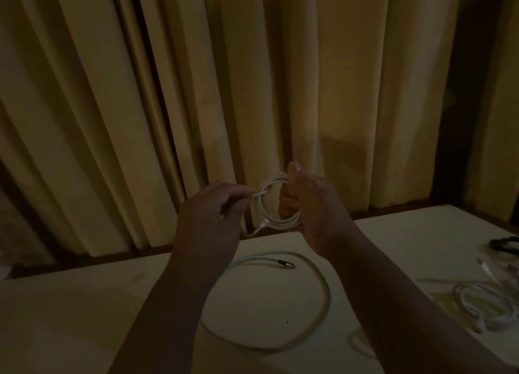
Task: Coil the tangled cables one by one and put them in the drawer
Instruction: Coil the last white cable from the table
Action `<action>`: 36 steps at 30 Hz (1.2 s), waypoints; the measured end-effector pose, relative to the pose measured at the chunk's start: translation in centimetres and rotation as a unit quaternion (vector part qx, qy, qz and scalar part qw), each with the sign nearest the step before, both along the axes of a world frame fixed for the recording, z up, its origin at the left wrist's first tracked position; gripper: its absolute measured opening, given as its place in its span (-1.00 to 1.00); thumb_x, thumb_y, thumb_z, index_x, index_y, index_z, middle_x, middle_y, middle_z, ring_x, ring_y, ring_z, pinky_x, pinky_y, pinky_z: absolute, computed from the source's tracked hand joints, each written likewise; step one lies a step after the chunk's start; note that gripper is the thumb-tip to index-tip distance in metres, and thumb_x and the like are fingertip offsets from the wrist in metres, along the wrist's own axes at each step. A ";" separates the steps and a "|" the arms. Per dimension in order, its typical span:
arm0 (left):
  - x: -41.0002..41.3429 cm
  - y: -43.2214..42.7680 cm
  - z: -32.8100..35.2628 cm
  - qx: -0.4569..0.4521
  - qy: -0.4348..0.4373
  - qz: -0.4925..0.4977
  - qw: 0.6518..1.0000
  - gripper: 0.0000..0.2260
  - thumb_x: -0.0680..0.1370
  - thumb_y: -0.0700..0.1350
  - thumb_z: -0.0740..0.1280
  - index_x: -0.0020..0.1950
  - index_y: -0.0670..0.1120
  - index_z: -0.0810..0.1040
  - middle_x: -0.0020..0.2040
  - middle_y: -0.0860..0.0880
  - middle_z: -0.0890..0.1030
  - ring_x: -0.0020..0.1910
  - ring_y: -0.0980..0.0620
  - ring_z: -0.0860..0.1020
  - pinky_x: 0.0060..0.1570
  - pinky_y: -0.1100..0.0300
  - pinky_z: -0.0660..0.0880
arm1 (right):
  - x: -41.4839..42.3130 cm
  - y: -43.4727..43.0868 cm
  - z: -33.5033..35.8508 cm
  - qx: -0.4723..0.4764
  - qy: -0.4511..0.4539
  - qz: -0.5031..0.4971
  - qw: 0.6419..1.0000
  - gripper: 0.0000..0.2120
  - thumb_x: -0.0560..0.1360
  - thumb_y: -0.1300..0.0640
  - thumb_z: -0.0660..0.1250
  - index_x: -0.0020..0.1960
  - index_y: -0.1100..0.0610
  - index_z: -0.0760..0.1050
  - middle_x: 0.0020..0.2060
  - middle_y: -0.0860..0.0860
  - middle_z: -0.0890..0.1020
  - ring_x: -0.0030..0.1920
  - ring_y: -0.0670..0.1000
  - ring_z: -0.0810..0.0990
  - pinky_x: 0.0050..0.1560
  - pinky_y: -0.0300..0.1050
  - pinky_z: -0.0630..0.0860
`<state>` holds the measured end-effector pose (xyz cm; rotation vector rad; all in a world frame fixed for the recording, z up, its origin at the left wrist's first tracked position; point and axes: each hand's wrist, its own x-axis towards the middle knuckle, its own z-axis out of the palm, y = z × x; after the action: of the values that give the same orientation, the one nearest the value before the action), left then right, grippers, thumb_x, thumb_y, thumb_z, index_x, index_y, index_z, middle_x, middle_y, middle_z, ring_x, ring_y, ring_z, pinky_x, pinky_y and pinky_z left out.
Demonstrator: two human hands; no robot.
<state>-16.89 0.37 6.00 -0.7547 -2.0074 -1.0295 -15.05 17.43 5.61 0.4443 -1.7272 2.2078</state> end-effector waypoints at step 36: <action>-1.0 -0.8 -1.0 -0.038 -0.069 0.006 0.997 -0.89 0.47 -0.14 0.52 -0.10 0.08 0.72 -0.21 0.19 0.62 -0.21 0.19 0.57 -0.18 0.17 0.50 | -0.6 -0.8 -0.4 -0.037 0.012 -0.086 0.996 -0.55 0.70 -0.10 0.10 -0.31 0.02 0.41 -0.46 -0.05 0.25 -0.44 -0.06 0.19 -0.41 -0.12 0.18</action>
<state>-17.92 -0.41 5.04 -0.7271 -2.1765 -1.0275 -15.65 16.63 5.23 0.2921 -1.6017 2.1272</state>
